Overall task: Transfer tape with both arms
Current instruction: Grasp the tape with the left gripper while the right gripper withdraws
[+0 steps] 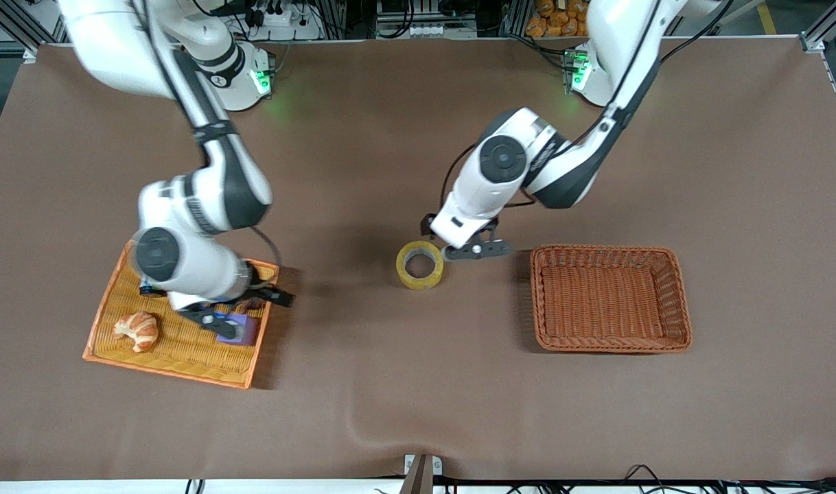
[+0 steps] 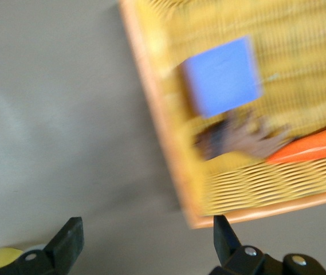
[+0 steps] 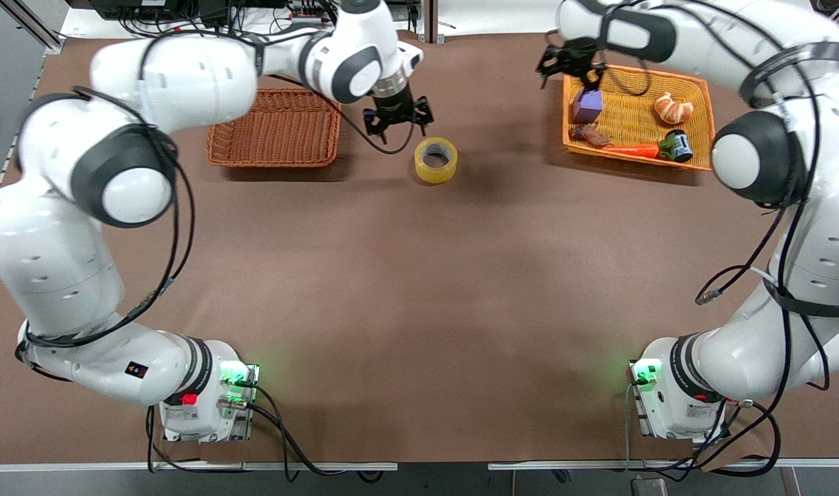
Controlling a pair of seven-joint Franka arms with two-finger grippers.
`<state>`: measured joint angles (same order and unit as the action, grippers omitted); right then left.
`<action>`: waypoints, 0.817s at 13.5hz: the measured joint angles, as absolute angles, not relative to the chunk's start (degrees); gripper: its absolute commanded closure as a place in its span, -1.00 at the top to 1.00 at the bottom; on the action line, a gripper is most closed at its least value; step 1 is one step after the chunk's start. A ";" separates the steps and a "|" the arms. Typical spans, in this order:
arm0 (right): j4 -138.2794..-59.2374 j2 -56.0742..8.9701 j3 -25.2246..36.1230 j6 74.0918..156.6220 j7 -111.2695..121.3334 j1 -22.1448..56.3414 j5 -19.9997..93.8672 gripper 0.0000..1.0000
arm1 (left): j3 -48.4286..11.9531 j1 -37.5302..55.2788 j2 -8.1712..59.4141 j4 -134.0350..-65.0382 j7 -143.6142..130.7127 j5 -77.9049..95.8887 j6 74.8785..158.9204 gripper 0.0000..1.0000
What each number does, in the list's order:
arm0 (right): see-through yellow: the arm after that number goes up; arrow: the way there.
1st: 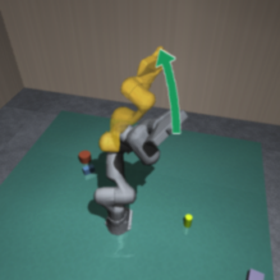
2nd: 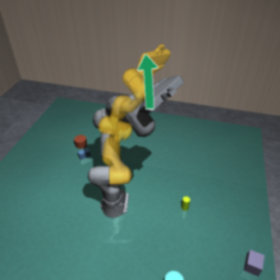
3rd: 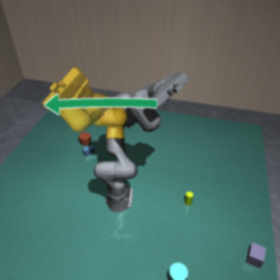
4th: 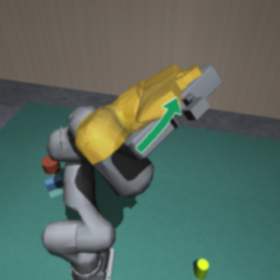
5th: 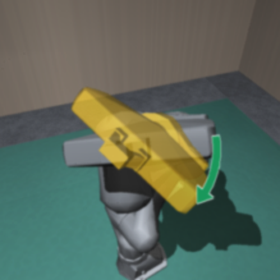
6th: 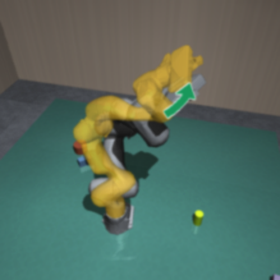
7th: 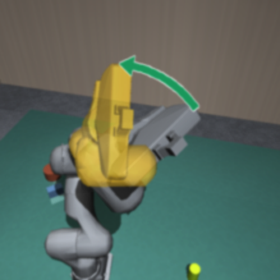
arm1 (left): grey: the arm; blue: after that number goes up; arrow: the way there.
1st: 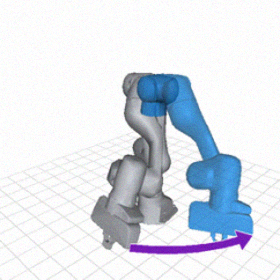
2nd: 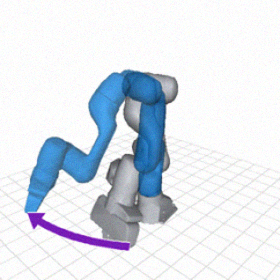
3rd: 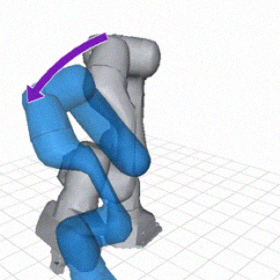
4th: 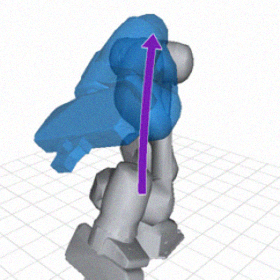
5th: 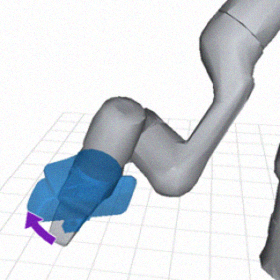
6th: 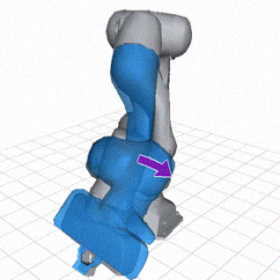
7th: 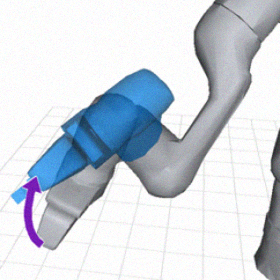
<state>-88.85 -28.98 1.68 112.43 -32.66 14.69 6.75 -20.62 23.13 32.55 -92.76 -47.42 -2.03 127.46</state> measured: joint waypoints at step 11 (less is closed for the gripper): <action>-95.33 -4.73 1.51 95.08 1.65 -1.66 2.48 1.00 | -19.30 26.56 47.04 -84.32 -47.25 -13.28 130.17 -0.18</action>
<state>-95.33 -4.73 1.51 95.08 1.65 -1.66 2.48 -19.30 26.56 47.04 -84.32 -47.25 -13.28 130.17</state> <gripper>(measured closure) 0.000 0.282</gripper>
